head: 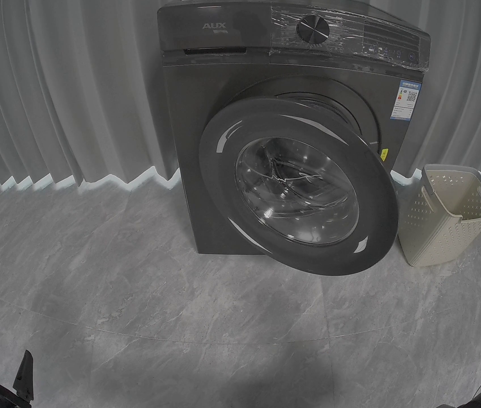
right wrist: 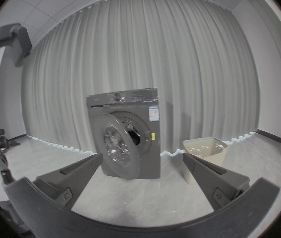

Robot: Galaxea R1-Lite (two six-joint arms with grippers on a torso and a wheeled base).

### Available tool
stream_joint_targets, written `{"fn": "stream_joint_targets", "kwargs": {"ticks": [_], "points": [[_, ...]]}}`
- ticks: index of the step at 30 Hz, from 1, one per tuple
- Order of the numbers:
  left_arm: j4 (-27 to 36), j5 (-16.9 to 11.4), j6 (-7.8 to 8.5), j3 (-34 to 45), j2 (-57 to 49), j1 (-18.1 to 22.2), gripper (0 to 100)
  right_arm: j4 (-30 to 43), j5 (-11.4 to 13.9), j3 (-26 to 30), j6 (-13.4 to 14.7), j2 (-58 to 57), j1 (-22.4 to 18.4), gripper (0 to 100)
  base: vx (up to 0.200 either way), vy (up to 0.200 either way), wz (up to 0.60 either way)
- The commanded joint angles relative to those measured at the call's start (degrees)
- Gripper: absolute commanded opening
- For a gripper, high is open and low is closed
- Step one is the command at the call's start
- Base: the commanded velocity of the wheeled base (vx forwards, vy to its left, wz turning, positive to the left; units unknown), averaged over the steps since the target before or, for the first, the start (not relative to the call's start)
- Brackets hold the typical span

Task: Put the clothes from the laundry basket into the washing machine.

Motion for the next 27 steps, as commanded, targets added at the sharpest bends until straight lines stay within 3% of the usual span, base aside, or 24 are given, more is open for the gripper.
{"fn": "stream_joint_targets", "kwargs": {"ticks": [1, 3, 4, 5, 6, 8, 9, 13, 14, 15, 19, 24, 27], "points": [[2.9, 4.4, 0.16, -0.7, -2.8, -0.9, 100, 3.1, 15.1, -1.3, 1.1, 16.2, 1.4, 100, 0.0, 0.0, 0.0], [3.0, 3.2, 0.25, -0.7, -2.8, -1.0, 100, 2.7, 17.8, -1.4, 1.2, 22.8, 1.3, 100, 0.0, 0.0, 0.0], [2.6, 1.7, -0.46, -0.3, -2.8, -1.0, 100, 2.0, 18.4, -1.7, 1.2, 26.7, 1.5, 100, 0.0, 0.0, 0.0], [2.2, 1.4, -0.37, 0.0, -2.8, -1.0, 100, 1.6, 18.5, -1.8, 1.1, 27.8, 1.6, 100, 0.0, 0.0, 0.0], [2.0, -1.5, 1.04, 0.7, -2.8, -1.0, 100, -1.7, 18.7, -1.9, 1.2, 34.3, 2.8, 100, 0.0, 0.0, 0.0], [1.9, -2.9, 1.04, 1.0, -2.8, -1.1, 100, -6.7, 18.6, -1.8, 1.6, 40.6, 4.8, 100, 0.0, 0.0, 0.0], [1.9, -2.9, 1.04, 1.0, -2.8, -1.1, 100, -7.1, 18.6, -1.8, 1.7, 41.1, 5.0, 100, 0.0, 0.0, 0.0], [2.0, -3.1, 2.44, 1.0, -2.8, -1.0, 100, -21.2, 18.5, -1.8, 7.2, 57.1, 11.6, 100, 0.0, 0.0, 0.0], [2.0, -3.1, 2.44, 1.0, -2.8, -1.0, 100, -21.7, 18.5, -1.8, 7.5, 57.5, 11.8, 100, 0.0, 0.0, 0.0], [1.9, -3.1, 2.62, 1.0, -2.8, -1.0, 100, -27.2, 18.1, -1.8, 10.2, 62.5, 14.5, 100, 0.0, 0.0, 0.0], [2.0, -3.2, 2.44, 1.0, -2.8, -1.0, 100, -35.6, 17.6, -1.9, 14.7, 70.5, 17.8, 100, 0.0, -0.15, 0.0], [1.9, -3.2, 2.79, 1.0, -2.8, -1.0, 100, -42.1, 14.8, -2.6, 15.6, 78.6, 19.7, 100, 0.0, -0.2, 0.0], [1.9, -3.3, 2.79, 1.0, -2.8, -1.0, 100, -46.0, 14.6, -2.7, 15.6, 82.6, 20.3, 100, 0.0, -0.067, 0.0]]}}
